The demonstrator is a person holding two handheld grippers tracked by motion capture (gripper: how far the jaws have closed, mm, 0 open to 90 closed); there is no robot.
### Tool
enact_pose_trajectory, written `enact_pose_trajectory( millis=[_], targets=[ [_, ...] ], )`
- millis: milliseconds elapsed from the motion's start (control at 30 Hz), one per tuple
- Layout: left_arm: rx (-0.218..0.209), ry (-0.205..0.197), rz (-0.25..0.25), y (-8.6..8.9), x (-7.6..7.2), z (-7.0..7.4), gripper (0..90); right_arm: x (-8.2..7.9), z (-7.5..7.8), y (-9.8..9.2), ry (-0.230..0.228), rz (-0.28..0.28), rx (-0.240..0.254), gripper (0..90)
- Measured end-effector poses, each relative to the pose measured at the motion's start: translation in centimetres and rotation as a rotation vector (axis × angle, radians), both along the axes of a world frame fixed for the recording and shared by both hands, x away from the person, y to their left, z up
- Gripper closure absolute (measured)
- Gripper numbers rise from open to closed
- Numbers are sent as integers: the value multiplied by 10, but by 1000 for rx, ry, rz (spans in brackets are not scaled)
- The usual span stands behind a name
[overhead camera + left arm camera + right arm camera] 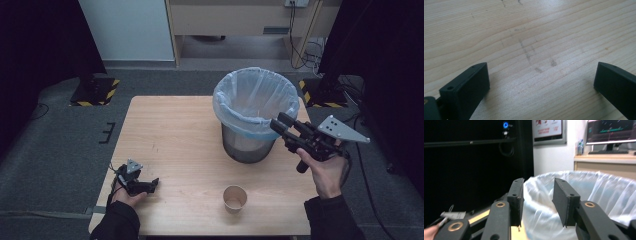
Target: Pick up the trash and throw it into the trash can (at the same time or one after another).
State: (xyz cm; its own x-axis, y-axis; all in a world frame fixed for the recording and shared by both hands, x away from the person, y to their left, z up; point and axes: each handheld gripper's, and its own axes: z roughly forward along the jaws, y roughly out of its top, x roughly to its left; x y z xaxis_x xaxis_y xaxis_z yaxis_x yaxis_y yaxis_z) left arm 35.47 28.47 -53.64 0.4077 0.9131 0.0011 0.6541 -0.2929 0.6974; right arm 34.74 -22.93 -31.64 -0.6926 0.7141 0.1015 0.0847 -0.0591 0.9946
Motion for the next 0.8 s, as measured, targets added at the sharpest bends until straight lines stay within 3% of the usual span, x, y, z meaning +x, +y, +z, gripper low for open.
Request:
enact_pose_trajectory(
  millis=[100, 300, 600, 800],
  targets=[
    [0, 0, 0, 0, 0, 0, 0, -4, -9, 2, 19, 6, -30, 585],
    [0, 0, 0, 0, 0, 0, 0, -7, -31, 4, 74, 26, -45, 552],
    [0, 0, 1, 0, 0, 0, 0, -14, -67, 10, 158, 54, -120, 528],
    [0, 0, 1, 0, 0, 0, 0, -15, -81, 14, 193, 78, -151, 512]
  ],
)
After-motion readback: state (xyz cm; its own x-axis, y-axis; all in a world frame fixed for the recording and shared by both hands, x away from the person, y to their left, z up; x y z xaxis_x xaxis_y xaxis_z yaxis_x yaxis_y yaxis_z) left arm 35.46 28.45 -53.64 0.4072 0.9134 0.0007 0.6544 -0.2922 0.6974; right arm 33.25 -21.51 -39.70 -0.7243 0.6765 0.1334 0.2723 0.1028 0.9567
